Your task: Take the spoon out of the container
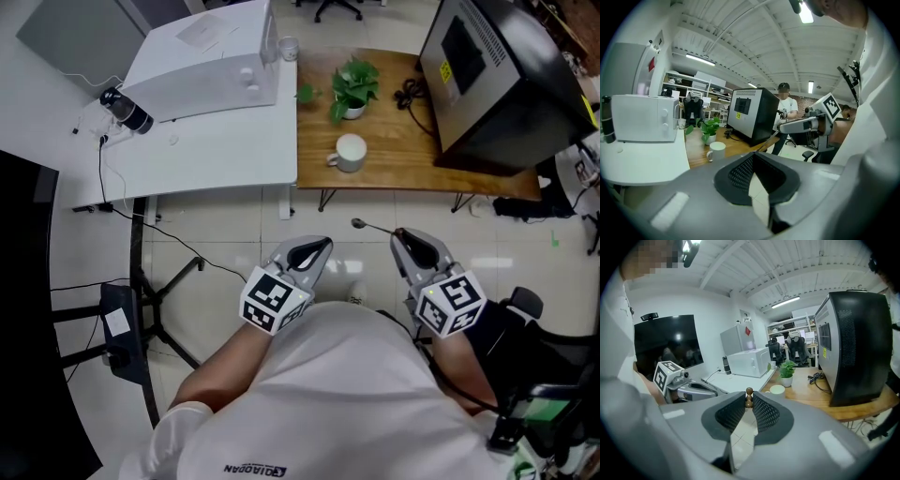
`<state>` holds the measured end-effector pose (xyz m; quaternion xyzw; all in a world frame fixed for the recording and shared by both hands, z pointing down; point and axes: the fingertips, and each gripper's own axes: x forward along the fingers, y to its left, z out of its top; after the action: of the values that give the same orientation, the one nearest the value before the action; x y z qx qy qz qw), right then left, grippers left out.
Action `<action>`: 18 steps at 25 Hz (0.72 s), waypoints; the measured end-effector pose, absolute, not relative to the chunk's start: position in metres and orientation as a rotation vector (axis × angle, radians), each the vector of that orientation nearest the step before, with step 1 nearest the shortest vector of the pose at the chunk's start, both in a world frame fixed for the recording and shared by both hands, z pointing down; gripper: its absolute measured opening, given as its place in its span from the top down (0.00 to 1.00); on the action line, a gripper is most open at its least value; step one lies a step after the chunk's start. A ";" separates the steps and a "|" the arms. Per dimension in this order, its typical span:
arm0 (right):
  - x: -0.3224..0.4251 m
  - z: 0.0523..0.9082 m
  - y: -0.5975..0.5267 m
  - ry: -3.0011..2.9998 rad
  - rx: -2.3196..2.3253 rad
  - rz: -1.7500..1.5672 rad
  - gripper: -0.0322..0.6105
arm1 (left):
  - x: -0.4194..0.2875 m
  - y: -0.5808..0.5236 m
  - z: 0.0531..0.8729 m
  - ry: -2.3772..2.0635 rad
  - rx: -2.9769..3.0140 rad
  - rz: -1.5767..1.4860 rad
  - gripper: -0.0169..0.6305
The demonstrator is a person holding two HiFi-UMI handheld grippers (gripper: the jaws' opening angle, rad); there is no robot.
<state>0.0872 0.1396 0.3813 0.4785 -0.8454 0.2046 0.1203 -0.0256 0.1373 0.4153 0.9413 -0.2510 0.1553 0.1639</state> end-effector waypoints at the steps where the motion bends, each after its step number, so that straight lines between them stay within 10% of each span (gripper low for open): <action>1: 0.086 0.381 0.140 -2.469 1.398 0.596 0.86 | -0.026 0.137 0.414 -0.712 2.687 0.442 0.97; 18: 0.085 0.378 0.139 -2.459 1.398 0.571 0.86 | -0.027 0.137 0.411 -0.707 2.706 0.432 0.97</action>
<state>0.0855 0.1394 0.3781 0.4805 -0.8452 0.1962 0.1277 -0.0275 0.1369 0.4114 0.9446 -0.2468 0.1509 0.1553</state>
